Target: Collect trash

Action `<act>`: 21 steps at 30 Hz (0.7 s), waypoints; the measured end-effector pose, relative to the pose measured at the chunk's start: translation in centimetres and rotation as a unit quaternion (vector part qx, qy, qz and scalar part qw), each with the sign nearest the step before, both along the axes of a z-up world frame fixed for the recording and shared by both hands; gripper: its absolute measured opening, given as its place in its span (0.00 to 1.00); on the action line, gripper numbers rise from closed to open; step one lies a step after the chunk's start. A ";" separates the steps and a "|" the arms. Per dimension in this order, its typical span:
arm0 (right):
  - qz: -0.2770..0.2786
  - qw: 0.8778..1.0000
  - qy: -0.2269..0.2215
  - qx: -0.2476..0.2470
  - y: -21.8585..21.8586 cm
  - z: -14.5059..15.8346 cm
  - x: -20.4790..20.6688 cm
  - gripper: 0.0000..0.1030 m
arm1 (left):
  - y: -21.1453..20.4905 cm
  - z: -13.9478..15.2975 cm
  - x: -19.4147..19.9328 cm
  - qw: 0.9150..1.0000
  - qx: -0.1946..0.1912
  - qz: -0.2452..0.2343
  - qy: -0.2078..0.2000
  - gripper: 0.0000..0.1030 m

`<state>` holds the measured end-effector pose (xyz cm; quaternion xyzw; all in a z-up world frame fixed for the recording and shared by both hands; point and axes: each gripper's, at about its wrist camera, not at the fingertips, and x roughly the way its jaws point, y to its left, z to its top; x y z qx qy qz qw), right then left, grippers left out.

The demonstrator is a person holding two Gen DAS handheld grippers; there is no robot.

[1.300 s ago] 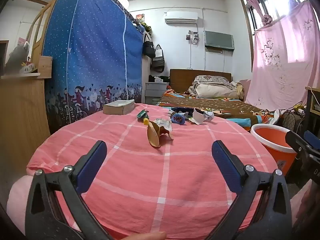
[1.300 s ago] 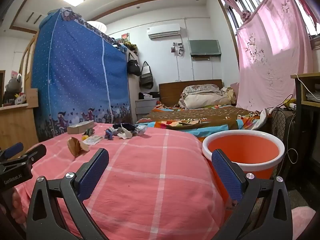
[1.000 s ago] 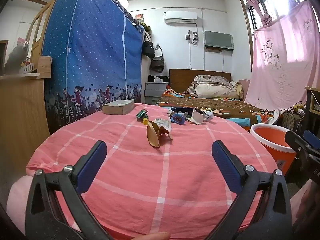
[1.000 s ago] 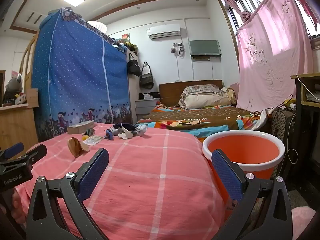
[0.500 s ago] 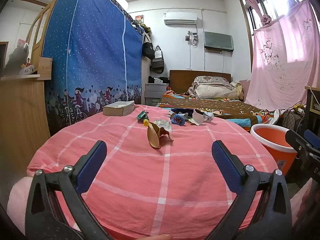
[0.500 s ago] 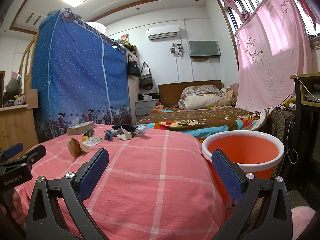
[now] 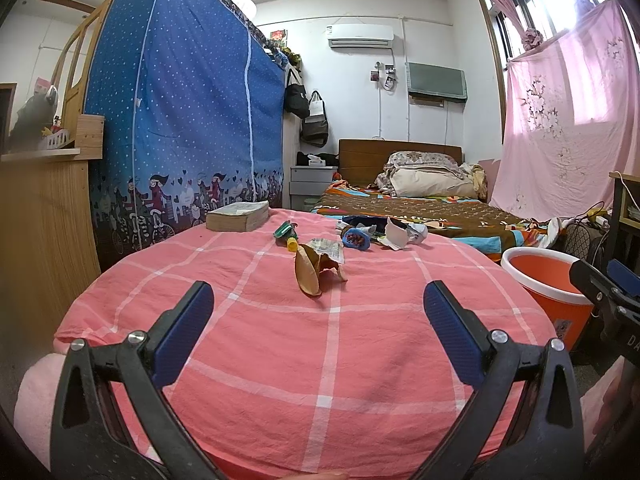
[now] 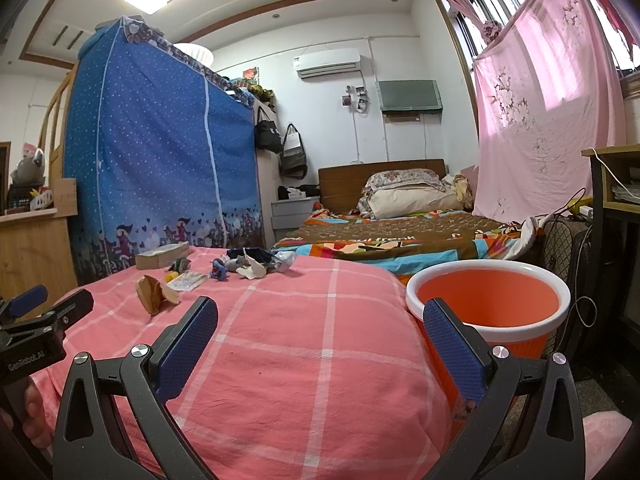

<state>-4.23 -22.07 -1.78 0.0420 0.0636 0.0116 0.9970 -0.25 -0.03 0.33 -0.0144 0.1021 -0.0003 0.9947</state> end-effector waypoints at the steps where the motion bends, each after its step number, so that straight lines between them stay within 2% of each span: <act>1: 0.000 1.000 0.000 0.000 0.0 0.0 0.0 1.00 | 0.0 0.0 0.0 1.000 0.000 0.000 0.000 1.00; 21: 0.000 1.000 0.001 0.002 -0.2 -0.1 0.1 1.00 | -0.1 -0.1 0.0 1.000 0.001 -0.002 0.000 1.00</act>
